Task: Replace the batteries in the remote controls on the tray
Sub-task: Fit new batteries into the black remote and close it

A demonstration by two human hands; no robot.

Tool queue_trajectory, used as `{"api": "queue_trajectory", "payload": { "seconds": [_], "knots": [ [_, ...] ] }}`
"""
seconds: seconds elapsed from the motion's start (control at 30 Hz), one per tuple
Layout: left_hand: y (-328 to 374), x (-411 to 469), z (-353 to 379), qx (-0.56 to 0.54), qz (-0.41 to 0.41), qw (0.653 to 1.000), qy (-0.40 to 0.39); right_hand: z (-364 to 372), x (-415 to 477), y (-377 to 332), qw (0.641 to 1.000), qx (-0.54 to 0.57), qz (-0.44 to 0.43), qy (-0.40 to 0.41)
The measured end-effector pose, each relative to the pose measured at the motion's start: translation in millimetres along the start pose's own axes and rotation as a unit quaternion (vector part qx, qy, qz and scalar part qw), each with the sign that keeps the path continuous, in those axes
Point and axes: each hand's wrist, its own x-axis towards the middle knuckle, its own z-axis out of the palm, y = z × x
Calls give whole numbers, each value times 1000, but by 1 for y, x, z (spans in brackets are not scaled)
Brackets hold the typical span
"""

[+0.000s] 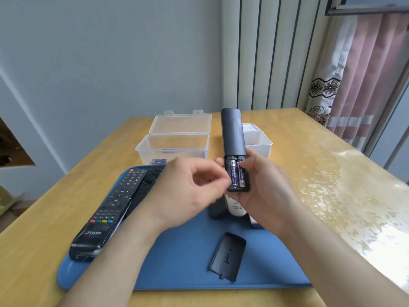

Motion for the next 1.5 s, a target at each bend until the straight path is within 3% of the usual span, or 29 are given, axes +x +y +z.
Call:
{"api": "queue_trajectory", "payload": {
  "seconds": [0.07, 0.13, 0.27, 0.5, 1.0, 1.27, 1.5],
  "knots": [
    [-6, 3, 2, 25, 61, 993, 99, 0, 0, 0, 1000, 25, 7, -18],
    [-10, 5, 7, 102, 114, 979, 135, 2, 0, 0, 999, 31, 6, -40],
    [-14, 6, 8, 212, 162, 953, 142, 4, -1, -3, 997, 16, -5, -78],
    [-11, 5, 6, 258, 183, 941, 122, 5, -4, -5, 997, -3, -9, -83],
    [0, -1, 10, 114, 106, 983, 103, 7, -5, 2, 999, -20, -16, -39],
    [-4, 2, 14, 76, 68, 986, 129, 14, -6, 9, 998, -21, -38, -47],
    [1, 0, 17, 81, 114, 977, 163, 13, -7, 12, 997, -30, -30, -68]
  ]
}}
